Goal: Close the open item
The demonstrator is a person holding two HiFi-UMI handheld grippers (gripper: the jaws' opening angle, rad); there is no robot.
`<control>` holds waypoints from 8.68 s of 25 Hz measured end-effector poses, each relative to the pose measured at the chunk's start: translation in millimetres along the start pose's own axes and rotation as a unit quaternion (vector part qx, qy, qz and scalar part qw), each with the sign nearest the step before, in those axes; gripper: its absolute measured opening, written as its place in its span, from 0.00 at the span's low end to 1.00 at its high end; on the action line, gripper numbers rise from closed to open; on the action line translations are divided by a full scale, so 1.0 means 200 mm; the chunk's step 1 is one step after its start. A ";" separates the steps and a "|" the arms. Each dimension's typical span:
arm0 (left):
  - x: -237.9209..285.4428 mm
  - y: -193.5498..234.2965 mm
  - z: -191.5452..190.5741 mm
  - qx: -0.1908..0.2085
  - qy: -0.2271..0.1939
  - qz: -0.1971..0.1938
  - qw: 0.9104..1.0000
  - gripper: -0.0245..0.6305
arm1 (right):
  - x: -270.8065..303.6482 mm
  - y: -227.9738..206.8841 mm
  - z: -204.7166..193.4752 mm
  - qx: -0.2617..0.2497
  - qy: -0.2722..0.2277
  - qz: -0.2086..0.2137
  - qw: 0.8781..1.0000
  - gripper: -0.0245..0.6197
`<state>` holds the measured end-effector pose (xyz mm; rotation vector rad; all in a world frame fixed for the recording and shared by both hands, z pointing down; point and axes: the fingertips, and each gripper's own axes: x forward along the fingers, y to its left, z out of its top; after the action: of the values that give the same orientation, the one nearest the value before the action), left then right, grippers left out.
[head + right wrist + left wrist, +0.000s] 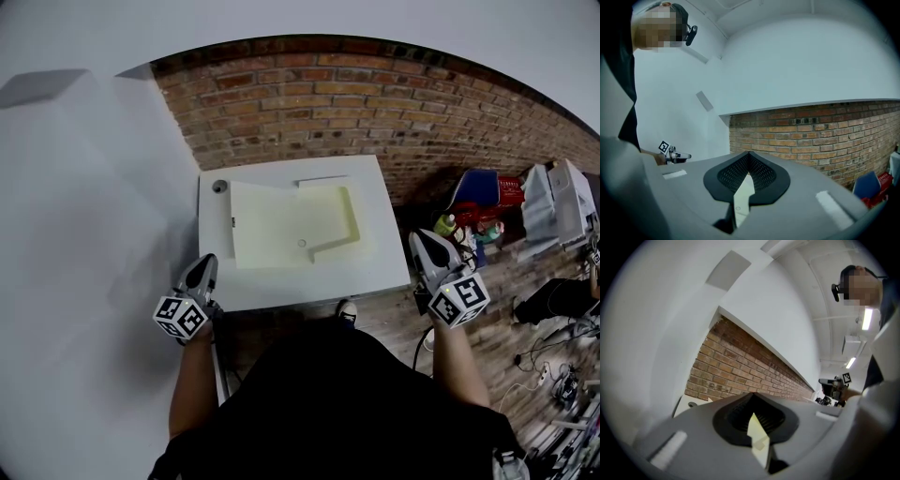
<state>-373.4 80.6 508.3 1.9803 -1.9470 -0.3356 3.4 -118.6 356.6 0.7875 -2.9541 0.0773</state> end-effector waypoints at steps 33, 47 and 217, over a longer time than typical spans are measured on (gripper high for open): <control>0.12 0.11 -0.44 0.019 0.097 0.085 0.991 0.04 | 0.18 -0.07 -0.19 0.005 0.047 0.066 0.997 0.04; 0.18 0.18 -0.63 0.064 0.149 0.114 0.980 0.05 | 0.16 -0.13 -0.31 0.008 0.067 0.065 0.996 0.04; 1.31 -0.81 -1.09 0.258 0.331 -0.100 0.902 0.07 | -0.28 -0.60 -1.07 0.144 0.181 -0.016 0.973 0.04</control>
<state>-129.6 -163.8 660.7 2.1961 -1.4685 0.7972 127.0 -180.2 567.7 0.7563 -2.6105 0.5933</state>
